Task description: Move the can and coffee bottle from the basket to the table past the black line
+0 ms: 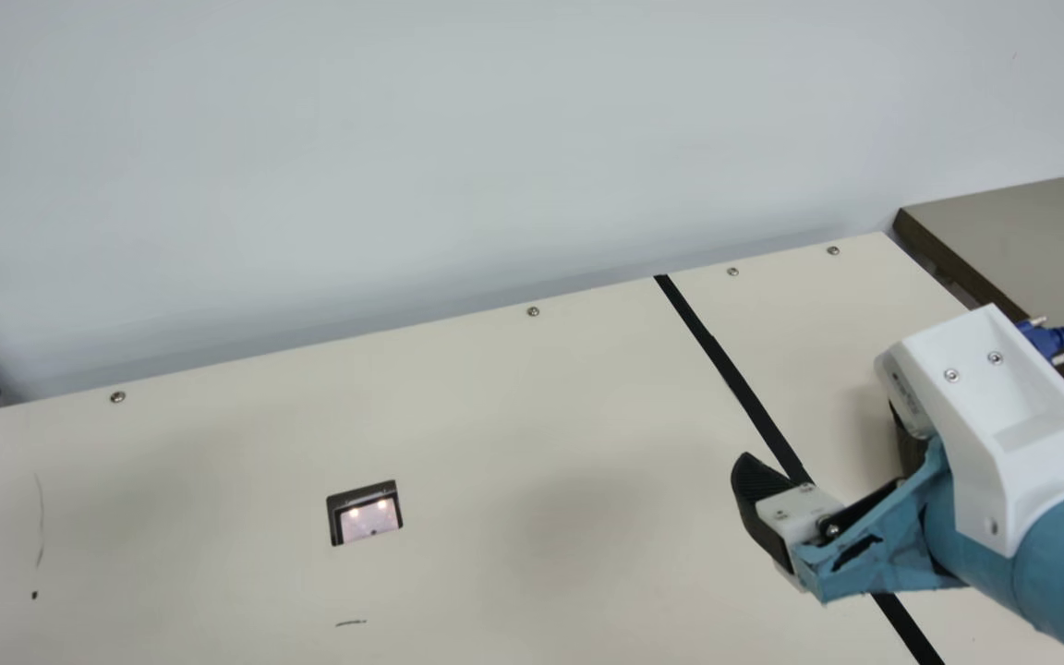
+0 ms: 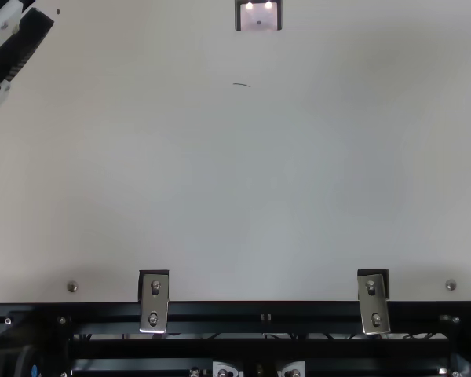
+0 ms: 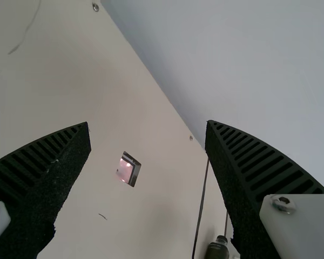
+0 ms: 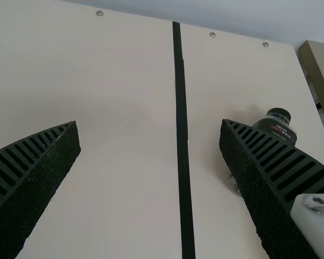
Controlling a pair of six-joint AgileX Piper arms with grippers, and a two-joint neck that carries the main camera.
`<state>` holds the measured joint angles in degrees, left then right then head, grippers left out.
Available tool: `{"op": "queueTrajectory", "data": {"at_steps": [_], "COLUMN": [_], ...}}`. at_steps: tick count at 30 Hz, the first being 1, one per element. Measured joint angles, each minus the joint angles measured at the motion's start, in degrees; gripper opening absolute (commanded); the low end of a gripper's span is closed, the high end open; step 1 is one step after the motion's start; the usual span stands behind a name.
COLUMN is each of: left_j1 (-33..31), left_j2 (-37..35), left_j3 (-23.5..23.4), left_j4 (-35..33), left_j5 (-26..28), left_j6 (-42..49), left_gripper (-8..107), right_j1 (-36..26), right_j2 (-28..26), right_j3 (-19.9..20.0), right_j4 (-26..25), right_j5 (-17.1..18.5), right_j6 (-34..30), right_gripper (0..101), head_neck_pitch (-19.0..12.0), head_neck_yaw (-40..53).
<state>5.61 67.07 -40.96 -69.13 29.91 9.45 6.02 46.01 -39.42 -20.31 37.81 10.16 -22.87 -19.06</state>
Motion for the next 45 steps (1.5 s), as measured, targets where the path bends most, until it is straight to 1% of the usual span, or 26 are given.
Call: {"op": "queueTrajectory", "data": {"at_steps": [4,7,12,16,19,22,28,30,32,45], "left_j1": [-1.88,-3.84,-6.82,-7.21,-6.31,-5.16,-3.63,-3.65,-3.65,-3.65], "left_j2": [-3.37,-6.53,-13.77,-20.11,-25.37,-31.26,-43.83,-46.90,-48.55,-48.94], "left_j3": [1.97,4.34,9.84,14.34,17.37,19.41,20.96,20.96,20.96,20.96], "left_j4": [3.81,7.51,16.01,23.78,29.88,36.08,46.21,47.75,48.13,48.13], "left_j5": [-2.73,-5.49,-9.49,-9.92,-7.43,-4.30,5.11,6.98,7.93,7.91], "left_j6": [-0.25,-0.87,-3.71,-6.48,-8.51,-9.76,-10.09,-10.09,-10.05,-10.05], "left_gripper": [90,90,90,90,90,90,90,90,90,90], "right_j1": [0.06,0.56,1.69,2.26,2.33,2.14,0.82,0.55,0.55,0.55], "right_j2": [-1.88,-4.12,-9.85,-15.43,-19.53,-23.79,-32.25,-34.45,-35.16,-35.16], "right_j3": [0.32,0.73,1.67,2.78,3.60,4.56,6.20,6.51,6.51,6.51], "right_j4": [0.67,1.15,3.30,5.48,7.07,8.85,12.67,13.44,13.48,13.42], "right_j5": [1.36,3.42,7.49,11.69,14.44,17.55,22.63,24.38,24.11,24.34], "right_j6": [-0.56,-0.94,-1.58,-2.53,-3.08,-3.80,-6.11,-6.58,-6.58,-6.58], "right_gripper": [101,101,101,101,101,101,101,101,101,101], "head_neck_pitch": [0.29,0.00,0.00,0.00,0.00,0.29,0.00,0.00,0.00,0.00], "head_neck_yaw": [0.00,0.00,0.00,0.00,0.00,0.00,0.00,0.00,0.00,0.00]}}
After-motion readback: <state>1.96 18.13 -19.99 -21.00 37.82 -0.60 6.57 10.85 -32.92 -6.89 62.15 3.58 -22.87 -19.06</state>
